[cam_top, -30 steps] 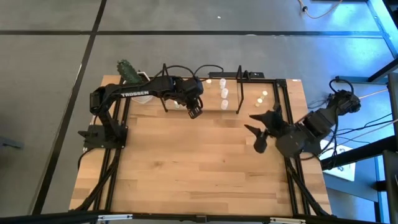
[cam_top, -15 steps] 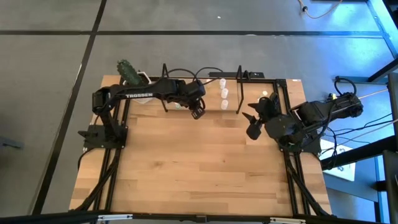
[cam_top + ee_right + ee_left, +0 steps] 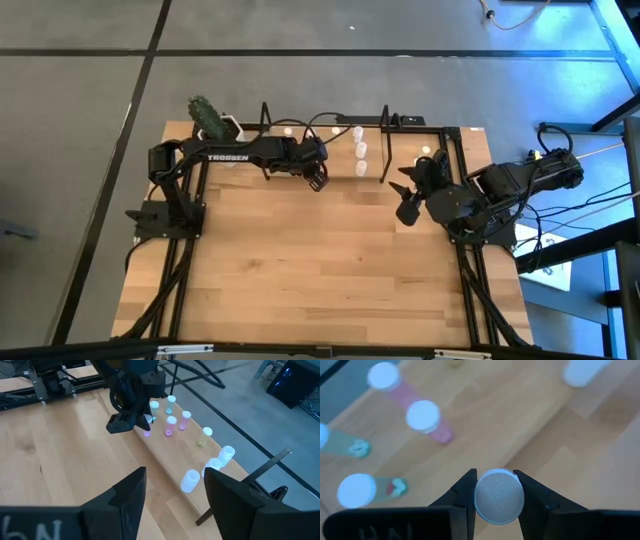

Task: Pick and place medicine bottles onto shelf by color
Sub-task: Put the pink pill bottle on the shelf aligned with the other pink pill bottle

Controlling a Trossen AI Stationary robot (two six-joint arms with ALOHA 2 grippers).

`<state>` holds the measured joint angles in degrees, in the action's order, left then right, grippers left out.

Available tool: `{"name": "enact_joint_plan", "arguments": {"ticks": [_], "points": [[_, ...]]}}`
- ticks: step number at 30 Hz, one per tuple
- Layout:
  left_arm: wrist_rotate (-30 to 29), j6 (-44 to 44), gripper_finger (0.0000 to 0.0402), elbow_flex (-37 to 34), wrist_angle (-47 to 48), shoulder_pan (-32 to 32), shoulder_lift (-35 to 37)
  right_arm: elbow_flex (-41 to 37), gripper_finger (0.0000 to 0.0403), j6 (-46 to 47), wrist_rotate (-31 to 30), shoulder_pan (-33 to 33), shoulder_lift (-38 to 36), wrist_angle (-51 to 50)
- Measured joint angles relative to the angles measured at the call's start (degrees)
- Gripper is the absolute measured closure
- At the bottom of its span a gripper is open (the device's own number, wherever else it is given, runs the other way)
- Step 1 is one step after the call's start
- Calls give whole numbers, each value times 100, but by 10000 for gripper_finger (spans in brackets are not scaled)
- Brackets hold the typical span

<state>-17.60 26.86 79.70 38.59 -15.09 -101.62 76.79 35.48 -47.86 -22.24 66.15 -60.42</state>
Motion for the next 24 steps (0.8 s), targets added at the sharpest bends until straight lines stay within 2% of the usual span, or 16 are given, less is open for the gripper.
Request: {"name": "enact_joint_plan", "arguments": {"ticks": [9, 18, 24], "points": [[-170, 681, 308, -212, -271, 56, 0, 0, 201, 0, 3, 0, 0, 0], [-1119, 1595, 308, -214, -355, 426, 0, 0, 201, 0, 4, 0, 0, 0], [-1306, 2000, 308, -214, -345, 507, 0, 0, 201, 0, 4, 0, 0, -2]]}}
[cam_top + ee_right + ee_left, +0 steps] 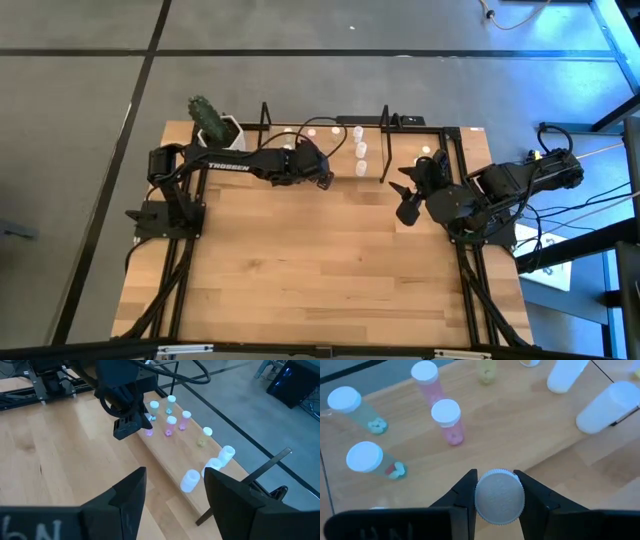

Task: Pick and place medicine bottles onto shelf by color
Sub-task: Put the pink pill bottle on the shelf aligned with the other pink pill bottle

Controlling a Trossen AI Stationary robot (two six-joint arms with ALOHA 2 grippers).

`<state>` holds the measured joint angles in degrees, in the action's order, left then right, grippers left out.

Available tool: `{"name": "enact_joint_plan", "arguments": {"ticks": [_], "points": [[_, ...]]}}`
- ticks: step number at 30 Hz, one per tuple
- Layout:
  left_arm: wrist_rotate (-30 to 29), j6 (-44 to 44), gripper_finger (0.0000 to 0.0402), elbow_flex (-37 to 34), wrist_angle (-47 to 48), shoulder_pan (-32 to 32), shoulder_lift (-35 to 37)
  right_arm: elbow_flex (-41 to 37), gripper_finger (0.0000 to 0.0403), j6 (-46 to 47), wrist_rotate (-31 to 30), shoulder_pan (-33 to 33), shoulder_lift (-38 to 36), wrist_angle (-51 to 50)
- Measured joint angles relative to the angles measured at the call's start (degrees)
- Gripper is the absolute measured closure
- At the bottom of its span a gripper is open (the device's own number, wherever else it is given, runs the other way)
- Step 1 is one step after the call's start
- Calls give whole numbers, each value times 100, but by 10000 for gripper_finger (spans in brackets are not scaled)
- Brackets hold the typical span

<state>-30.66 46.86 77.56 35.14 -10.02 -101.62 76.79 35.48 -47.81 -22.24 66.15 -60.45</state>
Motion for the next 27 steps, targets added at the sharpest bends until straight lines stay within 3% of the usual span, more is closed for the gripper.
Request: {"name": "enact_joint_plan", "arguments": {"ticks": [14, 27], "points": [[-464, 1090, 304, 0, 112, 171, -345, 0, 201, 2, 0, 0, -2, 17], [-253, 972, 302, 10, 152, -24, -463, 0, 201, 2, -5, 0, -2, 24]]}}
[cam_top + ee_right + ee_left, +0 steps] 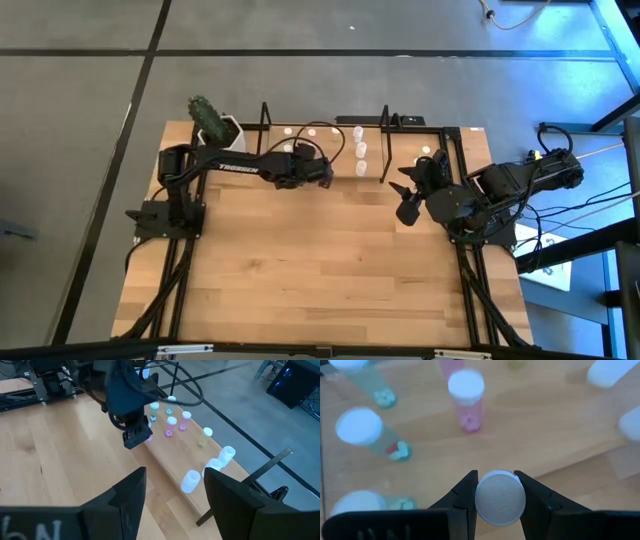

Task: Pick and place medicine bottles onto shelf by color
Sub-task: Put the pink pill bottle on the shelf aligned with the other pink pill bottle

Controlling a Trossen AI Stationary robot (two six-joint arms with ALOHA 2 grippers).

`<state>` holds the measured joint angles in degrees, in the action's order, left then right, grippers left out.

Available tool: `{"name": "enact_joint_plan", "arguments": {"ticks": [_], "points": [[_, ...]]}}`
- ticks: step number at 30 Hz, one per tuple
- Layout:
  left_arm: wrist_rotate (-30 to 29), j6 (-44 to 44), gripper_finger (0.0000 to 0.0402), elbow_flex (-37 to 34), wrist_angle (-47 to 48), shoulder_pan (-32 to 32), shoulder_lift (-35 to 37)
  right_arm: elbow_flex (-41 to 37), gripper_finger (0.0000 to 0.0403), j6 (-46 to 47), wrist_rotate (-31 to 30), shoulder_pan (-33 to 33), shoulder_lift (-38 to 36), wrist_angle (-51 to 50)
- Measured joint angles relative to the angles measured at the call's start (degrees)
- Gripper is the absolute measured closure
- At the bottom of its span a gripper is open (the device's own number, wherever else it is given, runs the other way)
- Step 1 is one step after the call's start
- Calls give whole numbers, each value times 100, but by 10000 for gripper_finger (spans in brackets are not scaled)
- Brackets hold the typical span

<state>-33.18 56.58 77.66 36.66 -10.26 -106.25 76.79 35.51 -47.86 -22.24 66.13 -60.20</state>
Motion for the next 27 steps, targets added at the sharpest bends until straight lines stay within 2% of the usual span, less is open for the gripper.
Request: {"name": "enact_joint_plan", "arguments": {"ticks": [27], "points": [[23, 27, 283, -8, 18, -63, -84, 0, 201, -2, -6, -2, 0, -2]]}}
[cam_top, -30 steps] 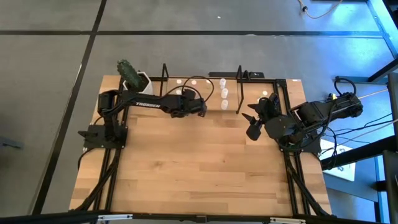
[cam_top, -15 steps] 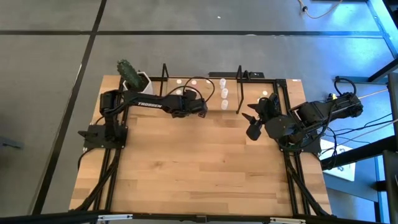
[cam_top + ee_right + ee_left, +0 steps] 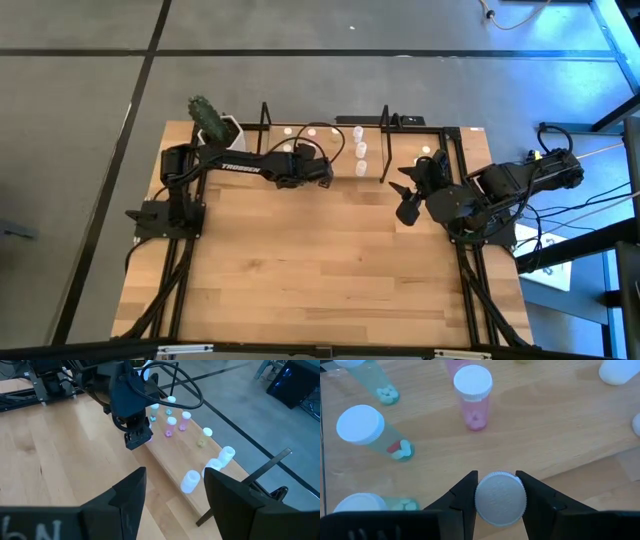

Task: Pick and place medicine bottles onto shelf by color
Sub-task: Put the pink pill bottle on the shelf aligned with the other pink pill bottle

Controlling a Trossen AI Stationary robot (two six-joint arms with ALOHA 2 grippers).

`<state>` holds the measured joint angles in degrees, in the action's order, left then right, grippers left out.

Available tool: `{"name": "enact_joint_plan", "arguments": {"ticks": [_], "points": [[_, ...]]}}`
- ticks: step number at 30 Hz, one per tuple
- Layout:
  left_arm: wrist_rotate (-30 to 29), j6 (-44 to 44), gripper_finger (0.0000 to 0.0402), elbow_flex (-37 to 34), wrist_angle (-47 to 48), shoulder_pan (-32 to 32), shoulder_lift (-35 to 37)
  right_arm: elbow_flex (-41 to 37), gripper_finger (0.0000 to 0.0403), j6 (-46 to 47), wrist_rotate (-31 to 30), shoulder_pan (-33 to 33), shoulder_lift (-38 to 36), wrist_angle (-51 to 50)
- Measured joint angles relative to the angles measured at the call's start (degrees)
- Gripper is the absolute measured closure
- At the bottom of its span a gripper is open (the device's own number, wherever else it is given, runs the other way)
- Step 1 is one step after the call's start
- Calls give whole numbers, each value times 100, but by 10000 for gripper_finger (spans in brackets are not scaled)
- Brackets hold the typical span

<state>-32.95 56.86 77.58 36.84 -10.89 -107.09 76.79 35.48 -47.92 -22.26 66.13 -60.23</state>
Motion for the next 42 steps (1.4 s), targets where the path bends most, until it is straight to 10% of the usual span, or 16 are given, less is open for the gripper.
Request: {"name": "enact_joint_plan", "arguments": {"ticks": [42], "points": [[-574, -560, 221, 212, -178, -44, 9, 0, 201, 0, -2, 0, 2, 0]]}}
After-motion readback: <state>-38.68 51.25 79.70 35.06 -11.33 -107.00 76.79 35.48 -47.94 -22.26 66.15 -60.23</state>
